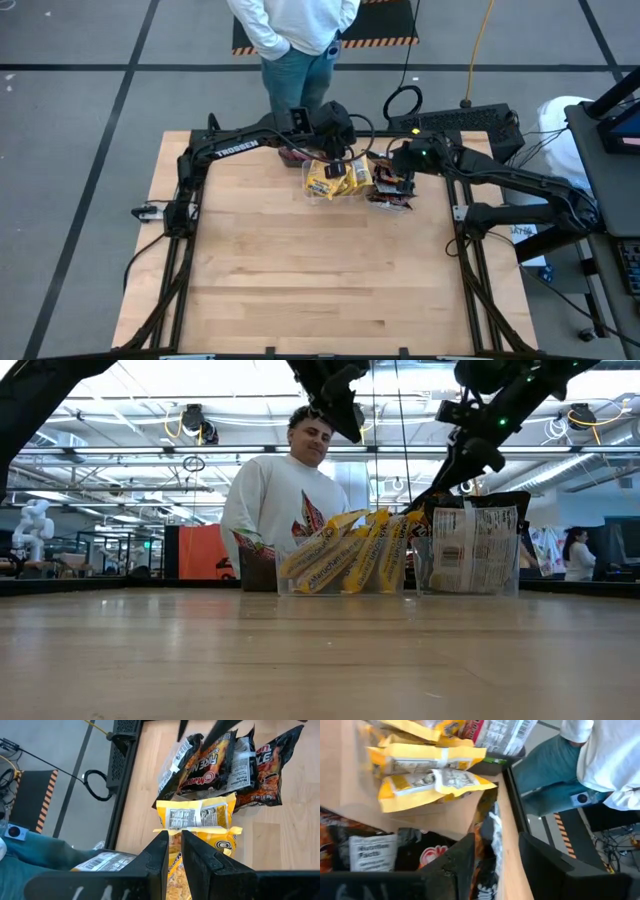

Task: Sort Maruchan noodles
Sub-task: Put the black noodle pack into the right transparent bin

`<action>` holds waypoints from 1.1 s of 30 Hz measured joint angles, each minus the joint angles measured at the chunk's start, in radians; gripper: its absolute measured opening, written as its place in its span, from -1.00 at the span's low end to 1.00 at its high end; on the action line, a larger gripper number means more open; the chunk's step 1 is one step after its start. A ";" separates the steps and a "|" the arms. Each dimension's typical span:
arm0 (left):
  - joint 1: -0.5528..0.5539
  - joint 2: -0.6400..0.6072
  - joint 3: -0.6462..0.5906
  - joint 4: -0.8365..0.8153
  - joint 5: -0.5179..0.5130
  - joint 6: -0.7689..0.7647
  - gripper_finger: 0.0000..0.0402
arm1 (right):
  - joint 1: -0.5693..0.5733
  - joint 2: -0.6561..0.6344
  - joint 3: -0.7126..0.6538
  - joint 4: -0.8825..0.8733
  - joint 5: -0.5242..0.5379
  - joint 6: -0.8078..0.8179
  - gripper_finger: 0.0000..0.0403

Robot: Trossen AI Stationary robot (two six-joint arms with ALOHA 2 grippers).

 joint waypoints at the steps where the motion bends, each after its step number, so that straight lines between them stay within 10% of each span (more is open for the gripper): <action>1: 0.000 0.001 0.000 0.000 -0.001 0.000 -0.71 | -0.003 0.006 0.000 0.013 0.000 0.000 -0.28; 12: 0.000 0.002 0.000 -0.005 -0.003 -0.004 -0.71 | -0.035 0.029 0.000 0.018 0.000 -0.030 -0.95; 33: 0.000 0.002 0.000 -0.055 -0.003 -0.003 -0.71 | -0.035 -0.102 -0.010 -0.047 -0.106 -0.004 -1.00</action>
